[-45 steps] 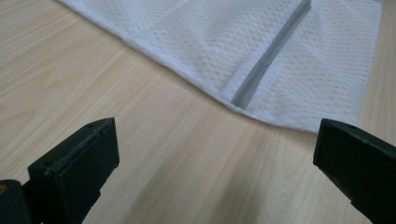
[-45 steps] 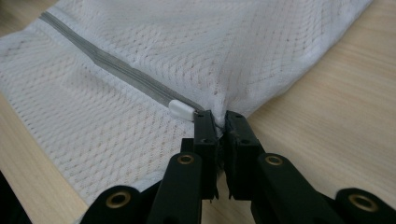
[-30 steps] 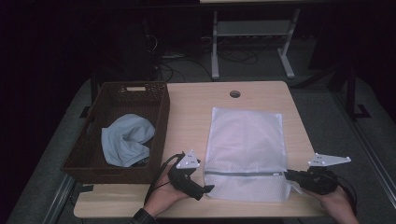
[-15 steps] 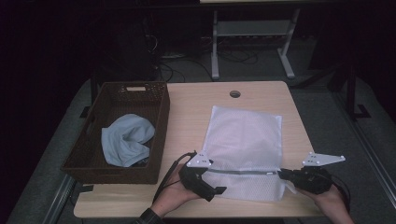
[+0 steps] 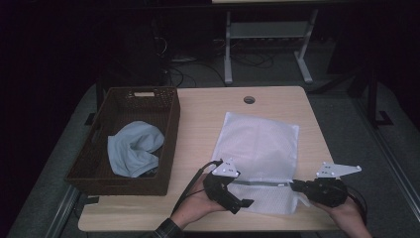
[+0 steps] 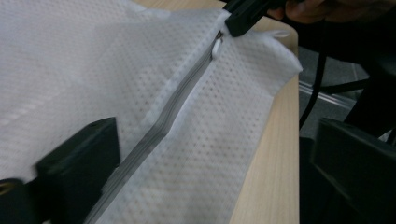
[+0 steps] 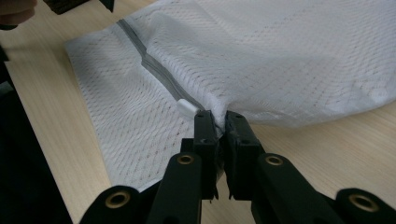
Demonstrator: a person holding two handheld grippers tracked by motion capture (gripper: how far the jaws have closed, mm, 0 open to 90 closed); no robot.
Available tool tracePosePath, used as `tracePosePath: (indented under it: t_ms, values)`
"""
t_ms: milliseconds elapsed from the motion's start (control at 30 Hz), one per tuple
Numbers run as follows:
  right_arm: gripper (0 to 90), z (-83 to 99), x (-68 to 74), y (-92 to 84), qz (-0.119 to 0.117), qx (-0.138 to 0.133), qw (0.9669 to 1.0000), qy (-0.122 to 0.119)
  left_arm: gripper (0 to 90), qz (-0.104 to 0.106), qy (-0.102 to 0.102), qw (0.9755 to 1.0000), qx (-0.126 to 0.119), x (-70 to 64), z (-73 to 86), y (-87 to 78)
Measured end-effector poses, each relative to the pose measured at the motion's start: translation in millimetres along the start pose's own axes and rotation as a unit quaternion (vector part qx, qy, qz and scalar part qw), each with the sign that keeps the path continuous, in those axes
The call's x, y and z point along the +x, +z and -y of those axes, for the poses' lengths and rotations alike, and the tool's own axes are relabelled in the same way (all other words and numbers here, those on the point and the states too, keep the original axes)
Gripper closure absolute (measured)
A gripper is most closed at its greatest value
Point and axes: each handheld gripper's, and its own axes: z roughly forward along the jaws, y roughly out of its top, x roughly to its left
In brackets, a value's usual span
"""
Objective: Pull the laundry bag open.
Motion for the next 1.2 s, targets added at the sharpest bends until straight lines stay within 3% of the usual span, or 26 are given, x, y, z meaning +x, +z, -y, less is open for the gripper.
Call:
tracePosePath:
  t_ms: [200, 433, 667, 1200]
  values:
    - [84.0, -3.6, 4.7, 4.1, -0.010, -0.004, 0.9999, -0.006, 15.5, 0.006, 0.004, 1.0000, -0.002, -1.6, -4.9, 5.3]
    - [84.0, -7.1, 10.3, 7.7, -0.019, -0.006, 0.9997, -0.013, 33.3, 0.018, 0.007, 0.9997, -0.011, -3.8, -9.0, 11.2]
    - [84.0, -8.9, 14.2, 8.0, -0.026, -0.011, 0.9994, -0.019, 47.3, 0.030, 0.013, 0.9995, -0.003, -5.9, -12.2, 22.8]
    - [84.0, -11.4, 23.7, 7.9, -0.057, -0.021, 0.9976, -0.033, 63.4, 0.038, 0.024, 0.9989, 0.016, -11.2, -14.1, 39.5]
